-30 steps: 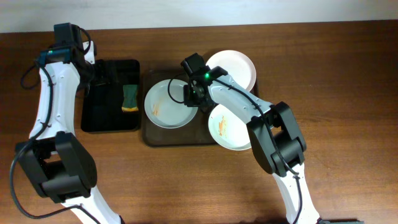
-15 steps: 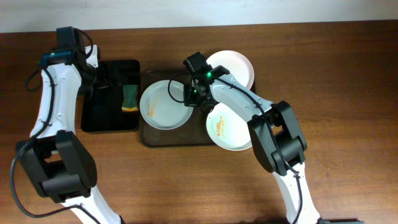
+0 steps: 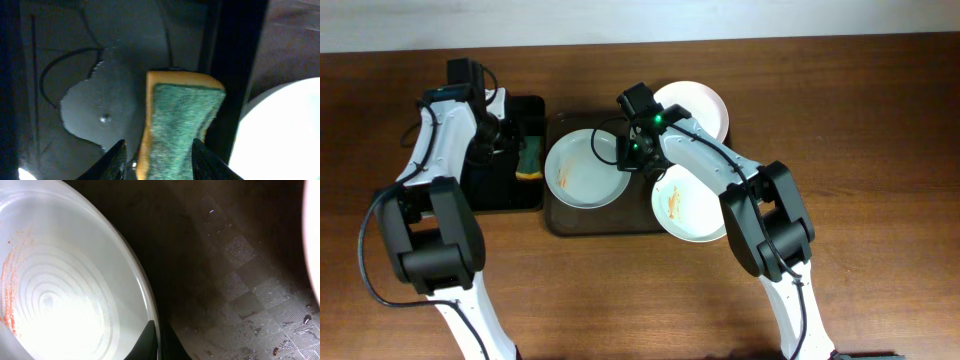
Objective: Clean dirty plates on tray and stack at the side
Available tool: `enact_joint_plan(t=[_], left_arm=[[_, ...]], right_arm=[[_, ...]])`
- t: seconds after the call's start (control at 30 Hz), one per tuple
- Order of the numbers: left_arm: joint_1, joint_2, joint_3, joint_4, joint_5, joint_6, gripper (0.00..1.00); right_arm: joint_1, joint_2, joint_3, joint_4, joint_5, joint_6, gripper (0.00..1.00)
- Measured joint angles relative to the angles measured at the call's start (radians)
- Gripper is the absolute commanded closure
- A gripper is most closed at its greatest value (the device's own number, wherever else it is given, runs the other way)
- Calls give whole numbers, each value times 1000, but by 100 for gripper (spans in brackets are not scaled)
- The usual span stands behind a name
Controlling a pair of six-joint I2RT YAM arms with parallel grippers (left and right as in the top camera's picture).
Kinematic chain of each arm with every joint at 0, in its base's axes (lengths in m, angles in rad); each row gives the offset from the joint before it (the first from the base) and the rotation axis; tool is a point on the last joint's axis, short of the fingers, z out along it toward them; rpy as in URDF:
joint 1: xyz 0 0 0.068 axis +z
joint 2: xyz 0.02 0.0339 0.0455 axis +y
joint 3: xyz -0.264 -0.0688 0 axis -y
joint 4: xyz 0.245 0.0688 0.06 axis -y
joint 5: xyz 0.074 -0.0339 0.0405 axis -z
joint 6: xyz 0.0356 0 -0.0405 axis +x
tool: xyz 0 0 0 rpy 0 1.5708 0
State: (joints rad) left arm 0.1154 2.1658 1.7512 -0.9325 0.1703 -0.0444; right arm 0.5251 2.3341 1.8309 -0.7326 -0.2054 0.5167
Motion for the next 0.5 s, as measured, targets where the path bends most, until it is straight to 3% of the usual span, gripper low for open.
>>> enact_joint_plan(t=[0.2, 0.5], left_arm=[[-10, 5, 0, -1, 29, 84, 59], [-23, 35, 0, -4, 28, 101, 57]], right_arm=[[0, 0, 0, 0, 0, 0, 96], [0, 0, 0, 1, 0, 0, 96]])
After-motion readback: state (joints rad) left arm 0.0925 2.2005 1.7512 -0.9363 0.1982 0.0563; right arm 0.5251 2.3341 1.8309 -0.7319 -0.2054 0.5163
